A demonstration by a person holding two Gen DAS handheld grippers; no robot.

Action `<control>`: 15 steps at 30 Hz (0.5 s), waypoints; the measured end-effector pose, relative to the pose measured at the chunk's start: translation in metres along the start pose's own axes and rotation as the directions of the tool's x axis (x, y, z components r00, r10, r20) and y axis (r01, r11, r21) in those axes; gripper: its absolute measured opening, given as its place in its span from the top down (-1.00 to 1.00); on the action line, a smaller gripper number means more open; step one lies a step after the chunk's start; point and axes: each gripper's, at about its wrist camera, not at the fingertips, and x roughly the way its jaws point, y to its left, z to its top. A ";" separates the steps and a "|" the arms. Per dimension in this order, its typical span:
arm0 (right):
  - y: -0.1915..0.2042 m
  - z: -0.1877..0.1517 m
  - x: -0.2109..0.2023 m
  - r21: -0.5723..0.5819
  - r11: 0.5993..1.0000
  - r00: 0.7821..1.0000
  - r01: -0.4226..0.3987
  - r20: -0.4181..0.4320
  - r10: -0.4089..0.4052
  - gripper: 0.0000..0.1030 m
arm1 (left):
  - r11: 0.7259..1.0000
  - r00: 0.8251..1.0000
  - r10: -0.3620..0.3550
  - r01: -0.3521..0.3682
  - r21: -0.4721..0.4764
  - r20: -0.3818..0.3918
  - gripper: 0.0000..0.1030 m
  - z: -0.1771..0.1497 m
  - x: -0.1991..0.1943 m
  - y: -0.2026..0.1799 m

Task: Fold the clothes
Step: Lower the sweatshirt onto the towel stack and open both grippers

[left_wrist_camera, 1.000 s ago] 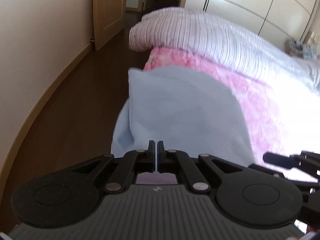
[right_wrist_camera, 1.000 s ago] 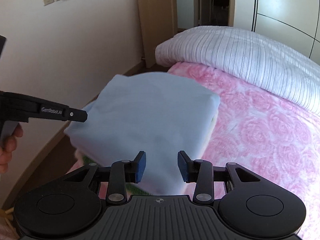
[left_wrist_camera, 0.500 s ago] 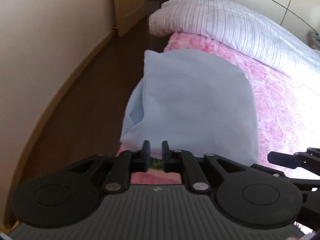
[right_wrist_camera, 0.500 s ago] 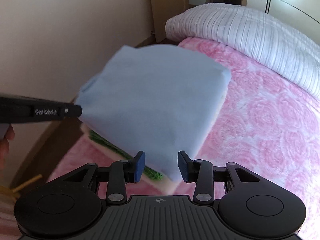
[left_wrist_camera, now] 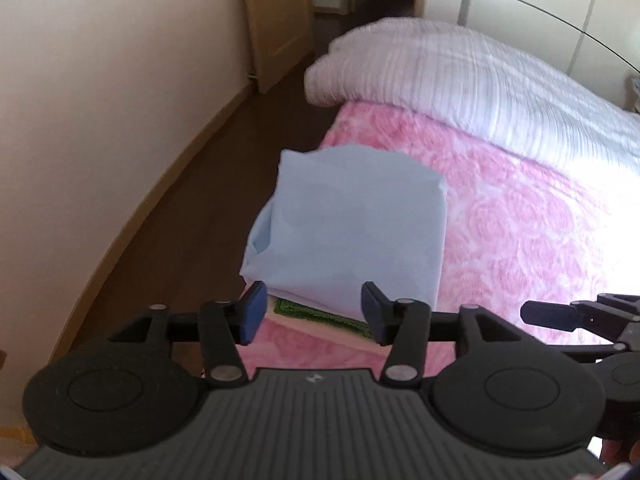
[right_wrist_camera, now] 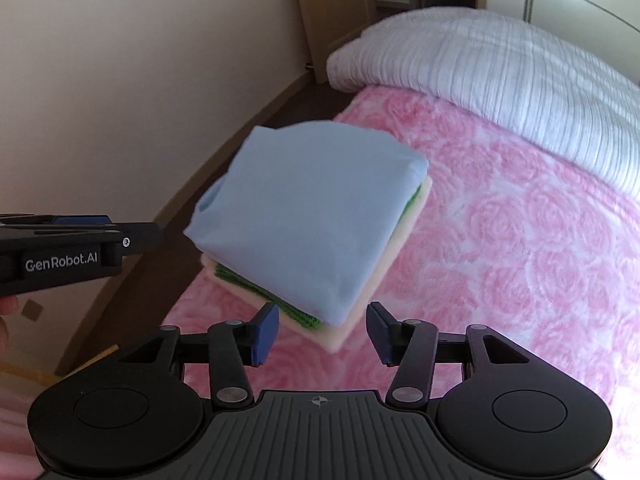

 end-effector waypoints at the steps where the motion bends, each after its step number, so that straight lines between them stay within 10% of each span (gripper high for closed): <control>1: 0.000 0.002 -0.006 -0.010 1.000 1.000 -0.004 0.004 0.004 -0.03 | 1.000 1.000 0.017 -0.017 -0.004 0.018 -0.17 0.000 -0.007 -0.004; 8: -0.010 0.012 -0.034 -0.071 0.997 0.999 -0.012 0.041 0.015 -0.06 | 0.987 0.978 0.162 -0.161 -0.020 0.132 -0.35 0.004 -0.046 -0.041; 15: -0.044 0.011 -0.062 -0.112 0.992 0.996 -0.051 0.063 0.059 -0.06 | 0.982 0.985 0.134 -0.118 -0.145 0.106 -0.32 0.001 -0.071 -0.074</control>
